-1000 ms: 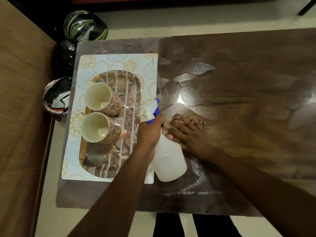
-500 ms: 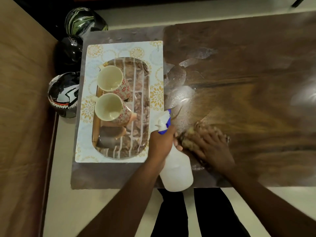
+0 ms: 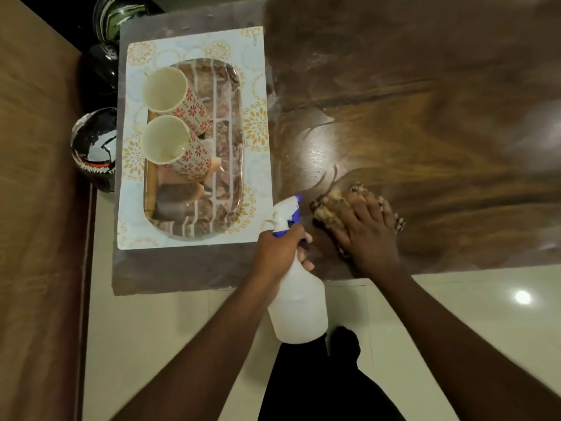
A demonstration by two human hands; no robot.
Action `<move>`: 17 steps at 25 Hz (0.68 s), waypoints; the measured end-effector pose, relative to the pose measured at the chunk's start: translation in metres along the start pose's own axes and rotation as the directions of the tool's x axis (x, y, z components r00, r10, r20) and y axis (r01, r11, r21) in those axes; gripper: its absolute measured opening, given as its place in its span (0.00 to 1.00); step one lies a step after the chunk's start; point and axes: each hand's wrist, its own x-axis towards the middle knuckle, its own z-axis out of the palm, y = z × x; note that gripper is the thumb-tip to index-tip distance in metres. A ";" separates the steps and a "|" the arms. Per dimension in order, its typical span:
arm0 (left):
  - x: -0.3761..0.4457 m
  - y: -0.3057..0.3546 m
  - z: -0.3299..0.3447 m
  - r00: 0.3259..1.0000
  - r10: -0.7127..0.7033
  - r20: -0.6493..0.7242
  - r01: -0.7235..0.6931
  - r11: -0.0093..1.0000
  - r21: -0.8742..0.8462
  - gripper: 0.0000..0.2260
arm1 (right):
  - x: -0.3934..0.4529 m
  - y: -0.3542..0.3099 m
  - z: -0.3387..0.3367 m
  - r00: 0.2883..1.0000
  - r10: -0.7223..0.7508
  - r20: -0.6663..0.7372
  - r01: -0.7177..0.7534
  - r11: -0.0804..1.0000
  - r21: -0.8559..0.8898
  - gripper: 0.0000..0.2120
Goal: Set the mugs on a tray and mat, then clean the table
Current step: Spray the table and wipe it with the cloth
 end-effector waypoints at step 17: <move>-0.047 -0.058 0.006 0.998 -0.015 -0.056 0.020 0.997 0.081 0.07 | -0.064 0.002 -0.005 0.948 -0.307 0.078 0.303 0.951 0.063 0.21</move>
